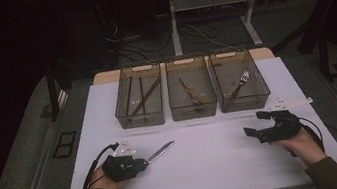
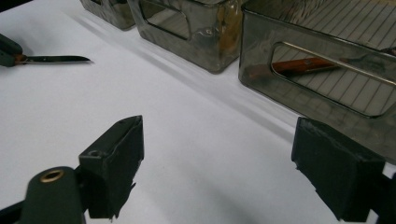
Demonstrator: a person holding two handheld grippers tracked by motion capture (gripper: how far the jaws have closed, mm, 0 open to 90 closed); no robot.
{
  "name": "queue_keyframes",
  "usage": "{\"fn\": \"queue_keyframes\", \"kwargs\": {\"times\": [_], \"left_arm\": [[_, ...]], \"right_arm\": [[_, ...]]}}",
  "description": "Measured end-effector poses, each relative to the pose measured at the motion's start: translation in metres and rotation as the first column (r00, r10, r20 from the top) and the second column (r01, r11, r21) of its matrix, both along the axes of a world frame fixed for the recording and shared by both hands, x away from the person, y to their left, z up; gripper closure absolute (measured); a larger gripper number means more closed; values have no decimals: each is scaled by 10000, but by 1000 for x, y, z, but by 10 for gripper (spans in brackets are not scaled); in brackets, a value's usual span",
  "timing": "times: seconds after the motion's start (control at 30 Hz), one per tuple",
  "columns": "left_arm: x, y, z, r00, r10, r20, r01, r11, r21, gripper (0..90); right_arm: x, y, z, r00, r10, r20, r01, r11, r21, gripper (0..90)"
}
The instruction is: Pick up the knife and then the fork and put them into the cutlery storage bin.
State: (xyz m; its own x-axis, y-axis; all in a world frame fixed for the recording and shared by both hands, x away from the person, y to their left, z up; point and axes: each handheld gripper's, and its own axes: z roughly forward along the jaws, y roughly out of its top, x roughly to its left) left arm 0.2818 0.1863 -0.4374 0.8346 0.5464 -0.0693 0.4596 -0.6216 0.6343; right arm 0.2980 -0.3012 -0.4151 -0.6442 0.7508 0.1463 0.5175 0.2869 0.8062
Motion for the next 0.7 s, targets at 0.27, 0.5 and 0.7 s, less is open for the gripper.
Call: {"fn": "queue_keyframes", "kwargs": {"times": [0.27,0.5,0.7], "left_arm": [[-1,-12,15,9978,32,660,10,9979,-647,773],[3,-27,30,9915,130,1292,41,9914,-1312,773],[8,-49,38,9849,263,1712,40,9847,-1745,773]], "right_arm": [[-1,3,3,9999,18,114,-20,9998,199,171],[-2,11,5,9997,174,167,-181,9990,417,171],[0,19,11,9995,307,-99,-294,9941,1045,172]]}}
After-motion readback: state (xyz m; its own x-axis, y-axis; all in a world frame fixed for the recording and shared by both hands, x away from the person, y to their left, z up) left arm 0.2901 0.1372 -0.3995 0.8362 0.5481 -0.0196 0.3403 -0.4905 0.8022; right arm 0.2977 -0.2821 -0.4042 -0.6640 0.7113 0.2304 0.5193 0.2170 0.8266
